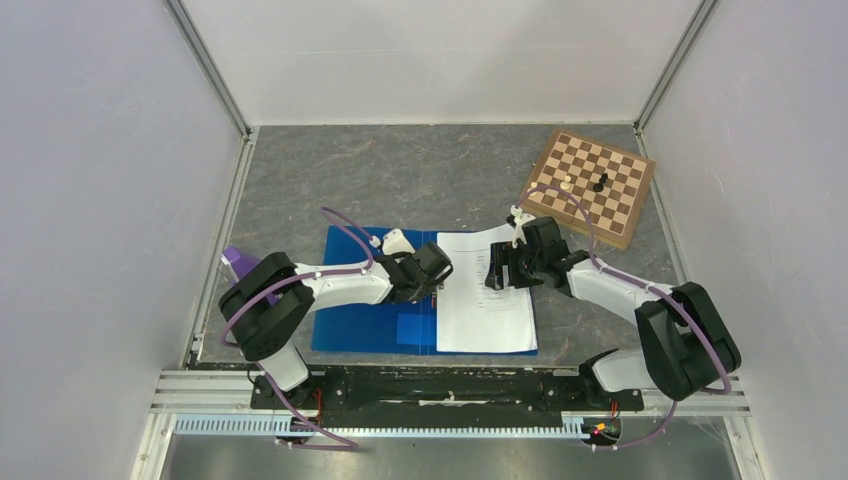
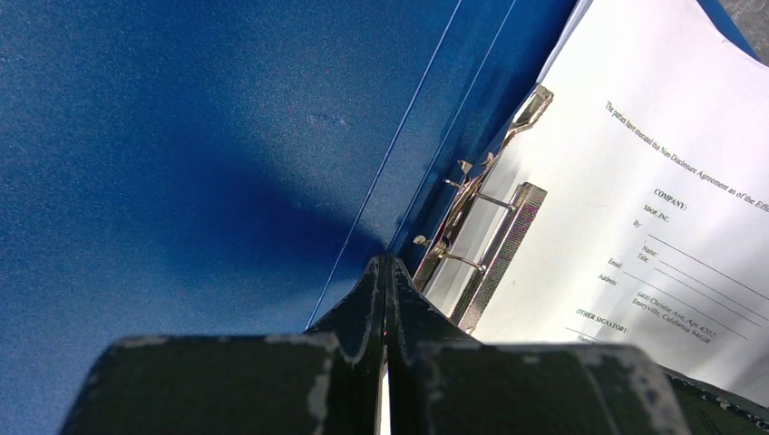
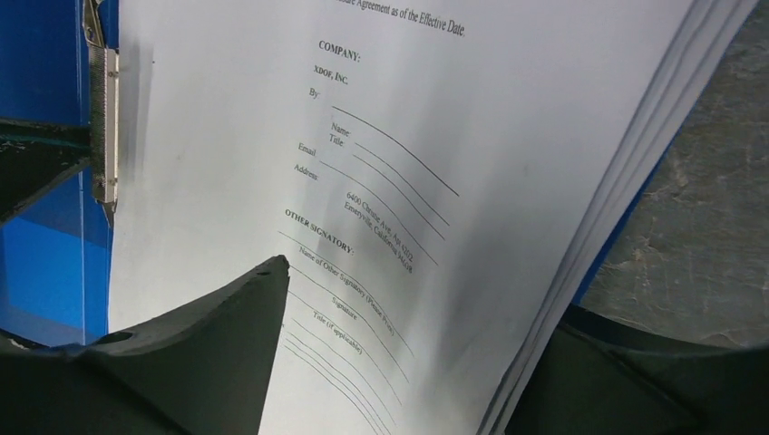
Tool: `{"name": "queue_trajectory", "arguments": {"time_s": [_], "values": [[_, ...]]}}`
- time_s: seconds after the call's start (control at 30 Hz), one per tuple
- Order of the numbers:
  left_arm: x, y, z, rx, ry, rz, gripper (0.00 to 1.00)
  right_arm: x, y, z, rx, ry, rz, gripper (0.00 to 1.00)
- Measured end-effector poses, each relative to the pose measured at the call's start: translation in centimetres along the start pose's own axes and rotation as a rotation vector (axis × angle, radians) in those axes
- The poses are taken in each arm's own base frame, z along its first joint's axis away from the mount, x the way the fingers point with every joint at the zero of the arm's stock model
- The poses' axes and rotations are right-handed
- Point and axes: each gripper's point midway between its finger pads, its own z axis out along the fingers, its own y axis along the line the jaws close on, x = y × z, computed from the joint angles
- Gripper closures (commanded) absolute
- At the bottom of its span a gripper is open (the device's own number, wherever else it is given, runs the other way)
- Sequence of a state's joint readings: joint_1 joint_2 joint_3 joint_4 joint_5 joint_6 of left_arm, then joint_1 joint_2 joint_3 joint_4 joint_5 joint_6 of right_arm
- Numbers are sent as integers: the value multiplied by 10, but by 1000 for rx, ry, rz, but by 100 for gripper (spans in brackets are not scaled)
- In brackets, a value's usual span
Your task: Put the files into the folder
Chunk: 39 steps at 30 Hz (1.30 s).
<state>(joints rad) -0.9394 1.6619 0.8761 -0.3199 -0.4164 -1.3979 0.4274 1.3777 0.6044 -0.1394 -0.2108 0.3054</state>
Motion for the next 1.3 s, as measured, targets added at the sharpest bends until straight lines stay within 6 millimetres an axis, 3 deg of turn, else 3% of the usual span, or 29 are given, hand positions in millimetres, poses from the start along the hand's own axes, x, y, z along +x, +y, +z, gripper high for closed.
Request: {"name": "queue_trajectory", "arguments": {"time_s": [0.27, 0.9, 1.13, 1.3], "values": [[0, 0, 0, 0, 0, 0, 98, 1, -12, -5, 74, -11, 5, 6], [0, 6, -4, -29, 8, 15, 98, 6, -51, -18, 275, 10, 17, 3], [-3, 6, -13, -29, 7, 31, 98, -3, -41, -24, 243, -19, 11, 2], [-11, -7, -25, 14, -1, 52, 98, -17, -6, -25, 179, -55, -36, 13]]}}
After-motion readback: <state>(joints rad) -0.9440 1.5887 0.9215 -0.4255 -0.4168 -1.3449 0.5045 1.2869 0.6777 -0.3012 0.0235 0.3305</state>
